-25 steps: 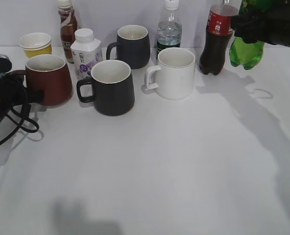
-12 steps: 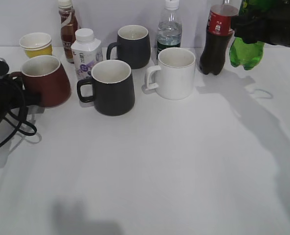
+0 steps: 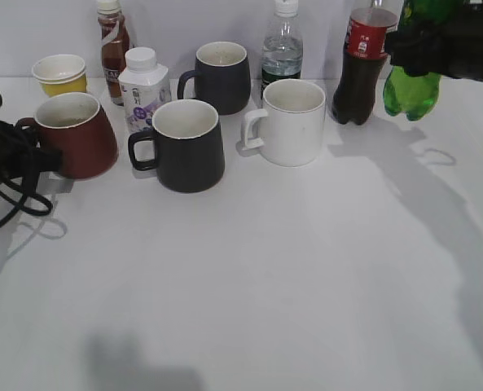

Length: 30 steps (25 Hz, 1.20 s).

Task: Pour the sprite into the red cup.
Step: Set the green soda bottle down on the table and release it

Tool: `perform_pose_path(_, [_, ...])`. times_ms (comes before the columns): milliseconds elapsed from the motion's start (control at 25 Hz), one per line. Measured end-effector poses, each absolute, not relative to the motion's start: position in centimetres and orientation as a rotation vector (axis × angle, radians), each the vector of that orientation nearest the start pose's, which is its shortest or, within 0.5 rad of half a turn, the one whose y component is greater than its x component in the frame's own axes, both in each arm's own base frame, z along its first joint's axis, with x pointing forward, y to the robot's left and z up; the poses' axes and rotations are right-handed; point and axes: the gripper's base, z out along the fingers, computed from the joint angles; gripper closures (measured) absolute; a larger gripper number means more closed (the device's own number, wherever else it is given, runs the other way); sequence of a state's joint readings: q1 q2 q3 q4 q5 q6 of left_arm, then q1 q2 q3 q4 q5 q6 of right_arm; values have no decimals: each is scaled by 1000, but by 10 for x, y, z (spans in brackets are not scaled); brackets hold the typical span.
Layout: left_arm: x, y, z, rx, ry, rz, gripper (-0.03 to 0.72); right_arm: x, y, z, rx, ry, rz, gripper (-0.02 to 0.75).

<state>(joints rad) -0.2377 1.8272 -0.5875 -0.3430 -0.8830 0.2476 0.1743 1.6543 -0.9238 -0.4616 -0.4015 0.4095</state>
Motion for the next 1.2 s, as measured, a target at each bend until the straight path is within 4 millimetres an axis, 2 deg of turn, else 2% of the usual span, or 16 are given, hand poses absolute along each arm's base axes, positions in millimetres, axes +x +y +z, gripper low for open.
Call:
perform_pose_path(280, [304,-53,157,61,1936,45,428,358,83,199,-314,1890,322,328])
perform_pose_path(440, [300,-53,162,53,1972,20,428,363,87,183,-336,1867,355,328])
perform_pose_path(800, [291,-55,173,57,2036,-27,428,365,89,171,-373,1856,353,328])
perform_pose_path(880, [290,-56,172,59,2063,-36,428,362,89,162,-373,1871,365,328])
perform_pose_path(1080, [286,-57,169,71,2123,-54,428,354,90,157,-399,1827,386,328])
perform_pose_path(1200, [282,-57,175,75,2133,-71,428,350,90,156,-400,1817,395,328])
